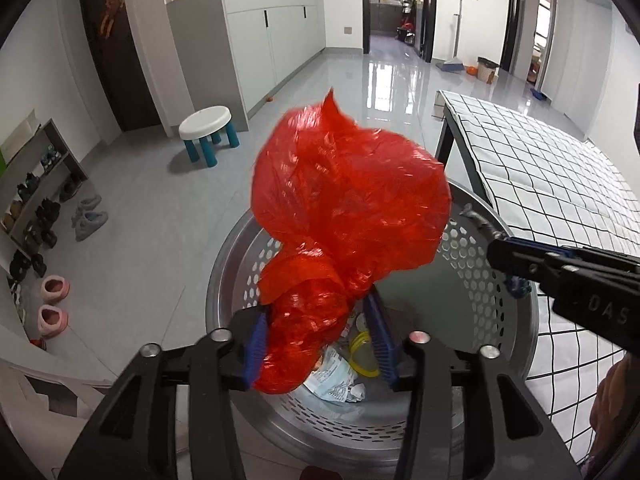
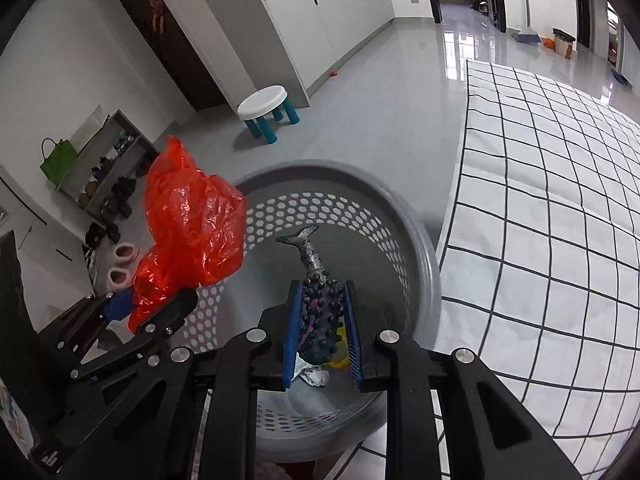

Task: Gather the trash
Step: 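Open both tools above the basket to drop the bag and toy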

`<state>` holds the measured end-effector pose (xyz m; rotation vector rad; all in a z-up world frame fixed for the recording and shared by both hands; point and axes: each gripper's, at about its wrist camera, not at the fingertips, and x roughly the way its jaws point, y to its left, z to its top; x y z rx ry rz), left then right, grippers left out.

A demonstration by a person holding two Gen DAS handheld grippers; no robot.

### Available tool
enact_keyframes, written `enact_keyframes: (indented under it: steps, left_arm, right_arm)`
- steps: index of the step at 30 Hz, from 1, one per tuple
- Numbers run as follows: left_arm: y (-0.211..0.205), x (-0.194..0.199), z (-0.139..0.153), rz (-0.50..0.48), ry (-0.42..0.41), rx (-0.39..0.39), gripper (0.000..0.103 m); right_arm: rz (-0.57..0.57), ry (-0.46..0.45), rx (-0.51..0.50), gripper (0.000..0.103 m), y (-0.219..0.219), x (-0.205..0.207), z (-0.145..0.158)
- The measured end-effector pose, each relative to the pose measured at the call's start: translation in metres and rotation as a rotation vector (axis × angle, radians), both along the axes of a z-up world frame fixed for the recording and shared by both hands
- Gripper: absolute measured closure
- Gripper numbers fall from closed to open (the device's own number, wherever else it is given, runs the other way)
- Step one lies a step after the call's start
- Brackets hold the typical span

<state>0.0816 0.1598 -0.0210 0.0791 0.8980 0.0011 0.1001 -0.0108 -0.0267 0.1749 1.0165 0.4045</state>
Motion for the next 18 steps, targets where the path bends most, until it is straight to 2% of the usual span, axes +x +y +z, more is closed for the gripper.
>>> enact_keyframes:
  steps: [3,6,18]
  left_arm:
    - [0.0005,-0.0002,0.0016,0.008,-0.009,0.002,0.043]
    - [0.0008,-0.0027,0.0016,0.022,-0.015,0.002,0.034]
    - [0.0063,-0.0062,0.0046,0.058,-0.035,0.012,0.022]
  right_arm:
    - [0.011,-0.009,-0.008,0.08,0.0045,-0.0012,-0.0001]
    - [0.015,-0.026,-0.014,0.058,0.0073,-0.0023,0.0017]
    - [0.013,-0.046,-0.016,0.057,0.0032,-0.0095,0.0006]
